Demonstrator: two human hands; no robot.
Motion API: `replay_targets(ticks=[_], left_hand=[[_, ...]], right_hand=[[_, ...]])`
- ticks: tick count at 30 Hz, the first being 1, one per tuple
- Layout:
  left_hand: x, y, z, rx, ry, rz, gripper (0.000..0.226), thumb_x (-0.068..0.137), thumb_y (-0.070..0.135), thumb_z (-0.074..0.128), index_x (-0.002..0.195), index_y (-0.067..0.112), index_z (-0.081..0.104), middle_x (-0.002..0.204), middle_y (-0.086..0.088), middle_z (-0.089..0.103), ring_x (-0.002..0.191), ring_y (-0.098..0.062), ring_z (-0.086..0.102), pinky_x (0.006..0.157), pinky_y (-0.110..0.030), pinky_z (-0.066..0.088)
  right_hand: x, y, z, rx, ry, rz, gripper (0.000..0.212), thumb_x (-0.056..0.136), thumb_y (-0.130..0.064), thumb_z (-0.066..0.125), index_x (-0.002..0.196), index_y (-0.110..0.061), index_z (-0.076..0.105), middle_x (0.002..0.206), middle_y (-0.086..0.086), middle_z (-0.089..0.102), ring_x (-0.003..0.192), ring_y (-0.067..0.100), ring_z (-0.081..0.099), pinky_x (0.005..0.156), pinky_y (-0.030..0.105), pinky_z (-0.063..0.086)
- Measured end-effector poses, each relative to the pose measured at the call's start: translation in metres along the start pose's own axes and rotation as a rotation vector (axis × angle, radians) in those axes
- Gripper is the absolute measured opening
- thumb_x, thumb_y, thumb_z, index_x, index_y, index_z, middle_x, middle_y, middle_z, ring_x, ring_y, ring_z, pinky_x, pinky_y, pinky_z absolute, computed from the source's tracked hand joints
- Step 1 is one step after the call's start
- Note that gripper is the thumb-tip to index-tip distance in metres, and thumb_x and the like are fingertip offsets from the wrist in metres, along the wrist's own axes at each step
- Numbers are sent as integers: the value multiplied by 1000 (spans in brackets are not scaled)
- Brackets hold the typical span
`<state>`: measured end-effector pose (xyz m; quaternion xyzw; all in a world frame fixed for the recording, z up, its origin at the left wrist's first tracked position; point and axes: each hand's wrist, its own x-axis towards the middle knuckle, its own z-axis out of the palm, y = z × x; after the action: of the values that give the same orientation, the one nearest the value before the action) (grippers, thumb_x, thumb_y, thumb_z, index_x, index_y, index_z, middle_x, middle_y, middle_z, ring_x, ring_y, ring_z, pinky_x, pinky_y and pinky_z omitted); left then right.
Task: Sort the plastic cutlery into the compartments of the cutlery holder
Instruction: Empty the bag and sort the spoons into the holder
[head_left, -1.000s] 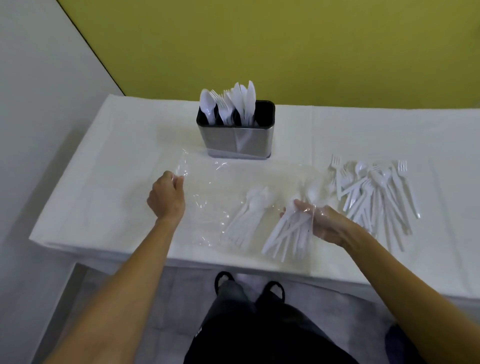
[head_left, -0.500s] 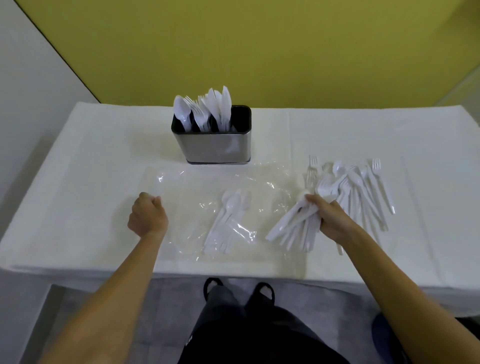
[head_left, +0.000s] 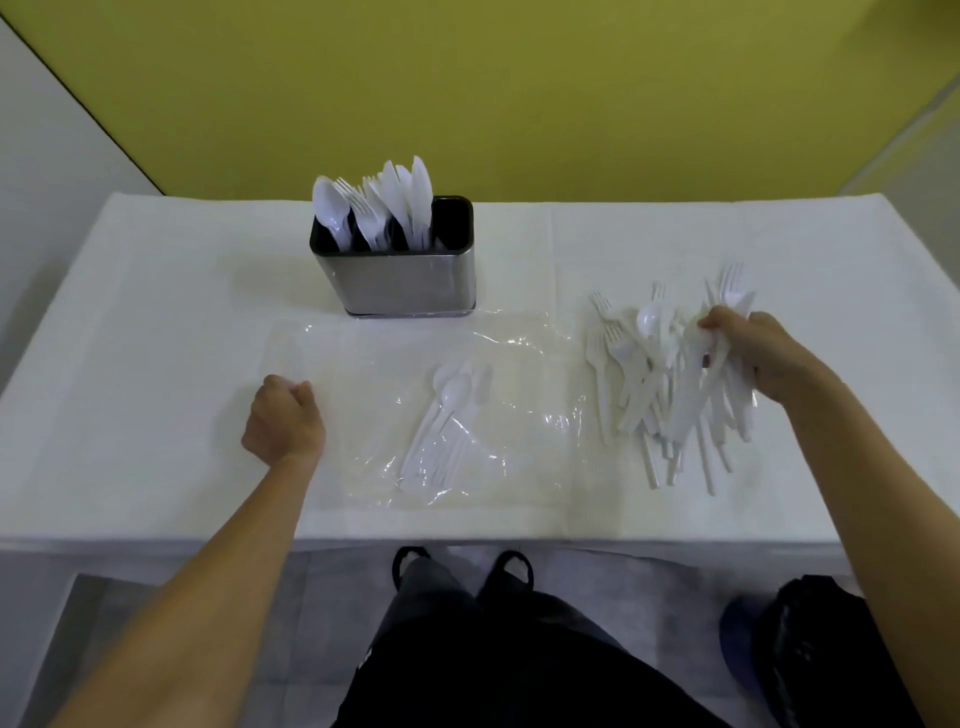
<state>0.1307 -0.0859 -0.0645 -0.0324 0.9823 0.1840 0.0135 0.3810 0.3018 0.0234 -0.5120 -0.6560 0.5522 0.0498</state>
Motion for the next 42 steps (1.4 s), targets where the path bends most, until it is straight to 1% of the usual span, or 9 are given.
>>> replay_targets(ticks=[3,6,18,21,26,31,34,38,42], left_hand=[[-4,2,0,-21,-8,-8,28,98,26,46,105,1,57,105,-22,63,95,-42,60,70,-39,35],[-11,5,1,-36,-29,-9,28,98,27,47,105,2,57,106,-21,63,96,-42,59,75,-42,41],[-19,8,5,-83,-52,-33,27,96,29,49,104,5,57,106,-17,65,97,-40,59,74,-38,37],[-19,7,6,-86,-41,-32,27,96,30,49,104,5,58,106,-17,65,96,-40,60,75,-38,39],[-16,4,10,-90,-33,-44,27,95,31,49,103,6,58,106,-16,65,97,-40,60,76,-39,40],[-22,9,9,-27,61,-30,40,91,28,58,122,3,50,123,-21,54,112,-41,50,90,-48,38],[-33,8,10,39,128,184,54,88,27,63,134,5,43,137,-20,43,124,-40,39,100,-51,29],[-50,4,24,44,-53,589,60,94,47,36,144,14,38,156,-7,28,146,-30,15,117,-44,5],[-66,4,35,45,-243,630,75,89,61,11,153,23,15,162,5,3,148,-16,-9,118,-37,-12]], right_hand=[[18,3,-12,-256,138,15,27,86,-23,55,89,4,60,91,29,64,69,31,61,60,29,42],[30,7,-12,-475,225,37,43,90,-22,53,117,10,54,117,27,58,106,39,57,75,32,40],[22,29,8,-562,388,-55,75,86,-38,65,134,9,33,134,25,40,126,39,39,101,45,36],[-6,30,22,-483,413,-312,54,90,-24,61,134,1,42,135,19,46,121,31,46,98,36,38],[-52,37,69,-466,78,-451,19,93,-18,58,97,-5,71,84,2,70,69,12,62,74,23,48],[-62,48,106,-370,-22,-224,42,90,-36,60,119,-6,62,104,2,67,94,24,66,92,33,48],[-60,46,116,-229,-37,-116,45,89,-34,62,124,-6,57,100,1,64,96,24,62,89,36,50],[-60,37,123,0,-125,-75,22,94,-20,51,97,-6,67,88,2,65,85,18,59,74,24,44],[-55,27,125,616,-337,206,29,94,-3,38,100,4,65,104,20,67,93,32,67,79,38,56]])
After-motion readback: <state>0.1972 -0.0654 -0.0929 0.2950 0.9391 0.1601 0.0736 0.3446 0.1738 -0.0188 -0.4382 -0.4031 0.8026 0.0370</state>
